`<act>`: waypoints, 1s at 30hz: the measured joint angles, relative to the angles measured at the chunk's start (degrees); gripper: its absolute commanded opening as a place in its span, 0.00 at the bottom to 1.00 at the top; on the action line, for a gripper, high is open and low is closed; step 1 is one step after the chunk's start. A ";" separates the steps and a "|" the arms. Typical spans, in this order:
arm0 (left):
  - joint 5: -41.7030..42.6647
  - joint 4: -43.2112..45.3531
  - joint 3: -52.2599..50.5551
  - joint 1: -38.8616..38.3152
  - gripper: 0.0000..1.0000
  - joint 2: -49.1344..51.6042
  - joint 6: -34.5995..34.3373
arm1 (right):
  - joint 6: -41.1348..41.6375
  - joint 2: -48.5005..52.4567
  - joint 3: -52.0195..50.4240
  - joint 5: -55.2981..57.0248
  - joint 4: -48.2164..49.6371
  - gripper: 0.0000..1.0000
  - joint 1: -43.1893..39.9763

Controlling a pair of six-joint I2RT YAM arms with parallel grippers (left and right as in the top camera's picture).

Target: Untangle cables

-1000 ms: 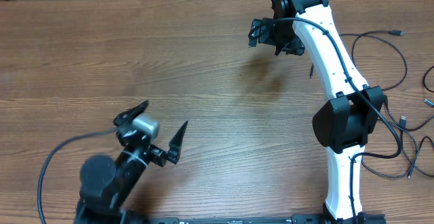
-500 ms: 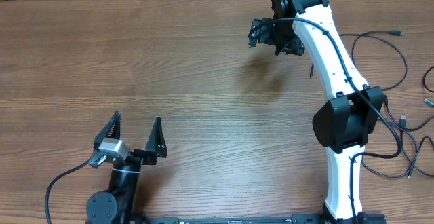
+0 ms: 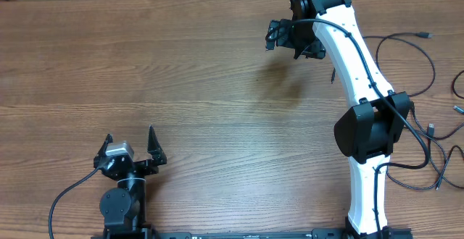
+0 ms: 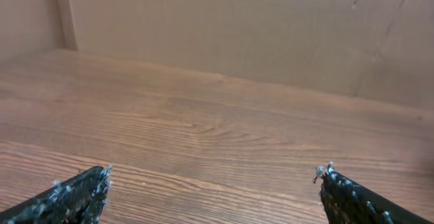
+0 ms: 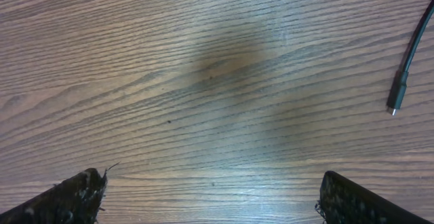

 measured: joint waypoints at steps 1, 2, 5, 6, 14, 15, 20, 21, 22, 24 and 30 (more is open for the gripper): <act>0.04 -0.02 0.00 0.00 1.00 0.00 0.92 | -0.02 0.00 0.00 0.00 -0.07 1.00 0.00; 0.04 -0.02 0.00 0.00 1.00 0.00 1.44 | -0.02 0.00 0.00 0.00 -0.04 1.00 0.00; 0.00 0.00 0.00 0.00 1.00 0.00 2.40 | 0.00 0.00 0.00 0.02 -0.02 1.00 0.00; 0.00 0.00 0.00 0.00 1.00 0.00 2.73 | -0.02 0.00 0.00 0.00 -0.04 1.00 0.00; 0.00 0.02 0.00 0.00 1.00 0.00 3.13 | 0.00 0.00 0.00 0.00 -0.02 1.00 0.00; 0.00 0.02 0.00 0.00 1.00 0.00 3.13 | 0.00 0.00 0.00 0.00 -0.02 1.00 0.00; 0.00 0.02 0.00 0.00 1.00 0.00 3.13 | 0.02 0.00 0.00 0.00 -0.02 1.00 0.00; 0.00 0.00 0.00 0.00 1.00 0.00 3.13 | 0.00 0.00 0.00 0.00 -0.04 1.00 0.00; 0.00 0.00 0.00 0.00 1.00 0.00 3.13 | 0.00 0.00 0.00 -0.02 -0.04 1.00 0.00; 0.00 0.02 0.00 0.00 1.00 0.00 3.13 | -0.02 0.00 0.00 -0.02 -0.04 1.00 0.00; 0.00 0.00 0.00 0.00 1.00 0.00 3.13 | 0.02 0.00 0.00 0.02 -0.04 1.00 0.00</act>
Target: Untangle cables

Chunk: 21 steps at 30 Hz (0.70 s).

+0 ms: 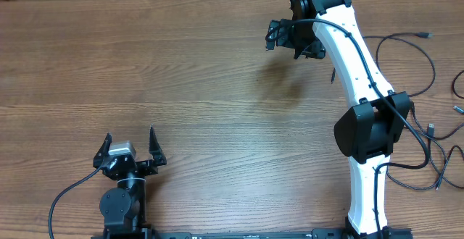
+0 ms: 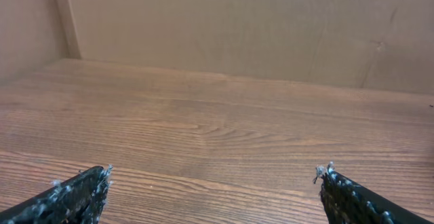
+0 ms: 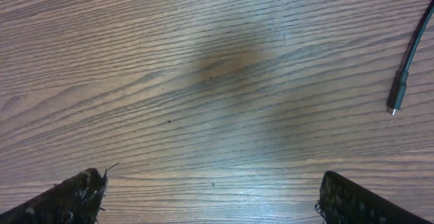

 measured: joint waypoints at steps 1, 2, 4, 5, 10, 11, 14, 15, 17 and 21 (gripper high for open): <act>0.00 0.00 0.00 0.00 1.00 0.00 0.00 | -0.04 0.00 0.00 -0.02 0.02 1.00 0.00; 0.00 0.00 0.00 0.00 1.00 0.00 0.00 | -0.04 0.00 0.00 -0.02 0.00 1.00 0.00; 0.00 0.02 0.00 0.00 1.00 0.00 0.00 | -0.02 0.00 0.00 -0.02 0.00 1.00 0.00; 0.00 0.00 0.00 0.00 1.00 0.00 0.00 | -0.02 0.00 0.00 -0.02 0.02 1.00 0.00; 0.00 0.00 0.00 0.00 1.00 0.00 0.00 | -0.02 0.00 0.00 0.00 0.04 1.00 0.00; 0.00 0.00 0.00 0.00 1.00 0.00 0.00 | -0.02 0.00 0.00 0.00 0.00 1.00 0.00; 0.00 0.00 0.00 0.00 1.00 0.00 0.00 | -0.04 0.00 0.00 -0.02 0.02 1.00 0.00; 0.00 0.00 0.00 0.00 1.00 0.00 0.00 | -0.02 0.00 0.00 0.00 0.00 1.00 0.00; 0.00 0.02 0.00 0.00 1.00 0.00 0.00 | -0.02 0.00 0.00 -0.02 -0.31 1.00 0.00; 0.00 0.00 0.00 0.00 1.00 0.00 0.00 | 0.00 -0.02 0.00 -0.02 -0.68 1.00 0.02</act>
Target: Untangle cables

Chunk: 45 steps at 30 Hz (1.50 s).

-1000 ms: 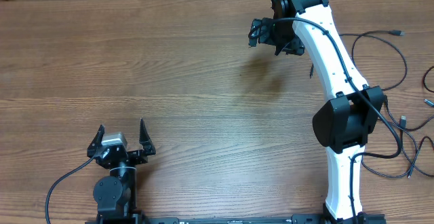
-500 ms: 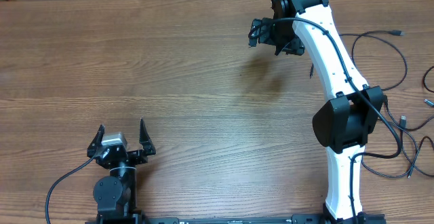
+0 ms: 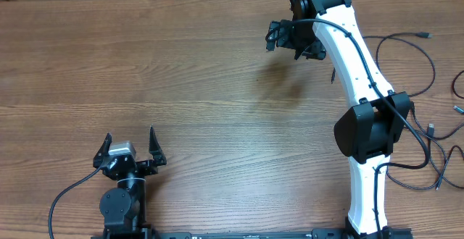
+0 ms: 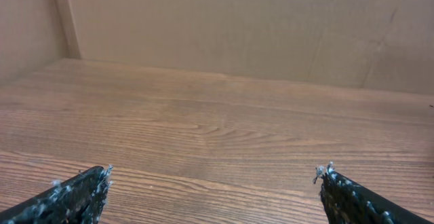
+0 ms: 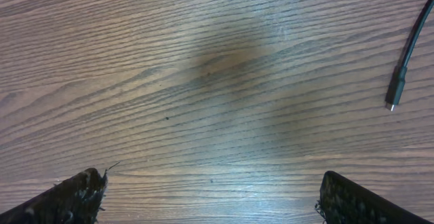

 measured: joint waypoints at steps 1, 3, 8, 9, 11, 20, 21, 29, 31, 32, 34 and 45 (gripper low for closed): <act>0.00 0.02 0.00 0.00 1.00 0.00 0.00 | 0.00 -0.02 0.00 0.02 0.00 1.00 0.04; 0.00 0.02 0.00 0.00 1.00 0.00 0.00 | -0.02 -0.28 0.00 0.50 0.07 1.00 0.26; 0.00 0.00 0.00 0.00 1.00 0.00 0.00 | -0.04 -3.58 0.00 3.30 0.04 1.00 1.64; 0.00 0.00 0.00 0.00 1.00 0.00 0.00 | -0.04 -4.66 0.00 3.87 0.11 1.00 1.97; 0.00 0.00 0.00 0.00 1.00 0.00 0.00 | -0.04 -7.19 0.00 4.68 0.59 1.00 2.58; 0.00 0.02 0.00 0.00 1.00 0.00 0.00 | -0.07 -14.97 -3.54 6.95 8.83 1.00 4.48; 0.00 0.00 0.00 0.00 1.00 -0.02 0.00 | -0.09 -16.52 -5.86 6.99 11.06 1.00 4.66; -0.17 0.04 0.00 0.00 1.00 0.00 0.02 | 0.00 -33.57 -30.53 7.26 31.85 1.00 5.18; -0.20 0.04 0.00 0.00 1.00 0.00 0.02 | -0.02 -37.62 -36.41 7.39 37.68 1.00 5.18; -0.17 0.07 0.00 0.00 1.00 0.00 0.02 | -0.02 -40.28 -40.39 7.56 41.35 1.00 5.18; -0.17 0.04 0.00 0.00 0.99 0.00 0.02 | -0.04 -44.50 -46.90 7.56 47.39 1.00 5.18; -0.17 0.04 0.00 0.00 1.00 0.00 0.02 | -0.07 -66.90 -84.85 8.02 85.22 1.00 4.72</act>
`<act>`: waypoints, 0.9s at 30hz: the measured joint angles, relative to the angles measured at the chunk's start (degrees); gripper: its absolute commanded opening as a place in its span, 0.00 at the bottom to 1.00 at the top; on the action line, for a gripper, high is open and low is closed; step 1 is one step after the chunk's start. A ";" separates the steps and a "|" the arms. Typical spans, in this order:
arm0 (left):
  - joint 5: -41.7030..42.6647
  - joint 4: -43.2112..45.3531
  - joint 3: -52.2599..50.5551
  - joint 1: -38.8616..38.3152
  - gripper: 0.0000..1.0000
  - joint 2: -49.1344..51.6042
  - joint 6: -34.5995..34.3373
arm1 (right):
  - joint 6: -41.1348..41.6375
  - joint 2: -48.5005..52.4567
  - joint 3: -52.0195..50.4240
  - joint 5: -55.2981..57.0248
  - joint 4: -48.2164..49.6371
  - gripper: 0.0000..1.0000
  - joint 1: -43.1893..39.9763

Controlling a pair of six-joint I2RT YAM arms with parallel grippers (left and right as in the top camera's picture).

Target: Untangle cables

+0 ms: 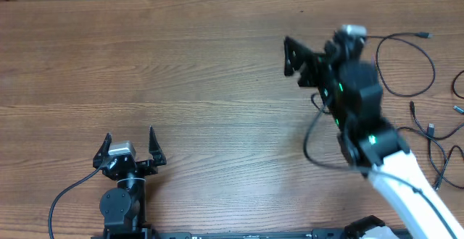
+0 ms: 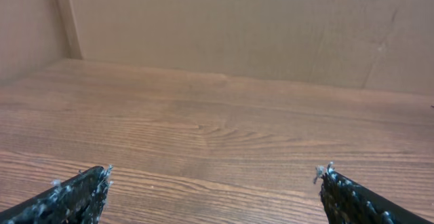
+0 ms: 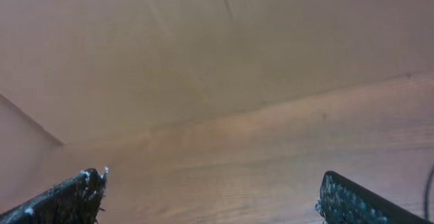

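Thin black cables (image 1: 407, 56) lie loose on the wooden table (image 1: 203, 72) at the right side, one looping toward a plug (image 1: 425, 35) near the far edge. More strands (image 1: 437, 146) trail along the right border. My right gripper (image 1: 288, 56) is open and empty, raised left of the loop, its arm blurred. The right wrist view is tilted up at the back wall, the right gripper (image 3: 211, 180) holding nothing, and a sliver of cable (image 3: 430, 183) shows at the edge. My left gripper (image 1: 130, 149) is open and empty at the near left; the left gripper (image 2: 213, 176) faces bare table.
A tan wall (image 2: 224, 27) borders the far side of the table. The left arm's base cable (image 1: 69, 195) curls off the near left edge. The right arm's white link (image 1: 406, 181) crosses the near right of the table.
The right arm has come back from the far middle of the table toward the near right. Its wrist now looks up at the wall instead of down at the wood. The left arm is unchanged.
At first my right gripper stayed open over bare wood at the far middle, a cable plug at its right, while the left wrist turned slightly and settled. The right view then shifted a little. Now the right arm is drawn back and tilted up.
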 measured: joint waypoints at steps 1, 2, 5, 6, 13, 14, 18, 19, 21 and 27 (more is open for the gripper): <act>-0.02 0.00 0.00 0.00 1.00 0.00 0.00 | -0.04 -2.08 -3.08 0.07 2.95 1.00 -0.35; 0.00 0.00 0.00 0.00 1.00 0.00 0.00 | -0.02 -4.79 -6.93 0.13 7.13 1.00 -0.87; 0.00 -0.02 0.00 0.00 1.00 0.00 0.00 | 0.02 -11.50 -15.21 0.15 14.40 1.00 -2.25; -0.02 0.00 0.00 0.00 0.99 0.00 0.00 | 0.00 -13.92 -18.18 0.13 17.31 1.00 -2.71; 0.00 -0.02 0.00 0.00 1.00 0.00 0.00 | -0.02 -29.57 -35.30 -2.67 26.14 1.00 -8.04; 0.00 0.00 0.00 0.00 1.00 0.00 0.00 | -0.02 -31.12 -36.72 -3.02 26.36 1.00 -8.72; 0.00 -0.02 0.00 0.00 1.00 0.00 0.00 | -0.04 -36.15 -41.05 -4.28 26.10 1.00 -11.21; -0.02 -0.02 0.00 0.00 1.00 0.00 0.00 | -0.02 -37.46 -42.01 -4.48 25.68 1.00 -11.80; 0.00 -0.02 0.00 0.00 1.00 0.00 0.00 | -0.02 -39.98 -43.54 -4.92 24.37 1.00 -12.76; 0.00 -0.02 0.00 0.00 1.00 0.00 0.00 | -0.02 -47.82 -47.82 -5.68 18.08 1.00 -14.05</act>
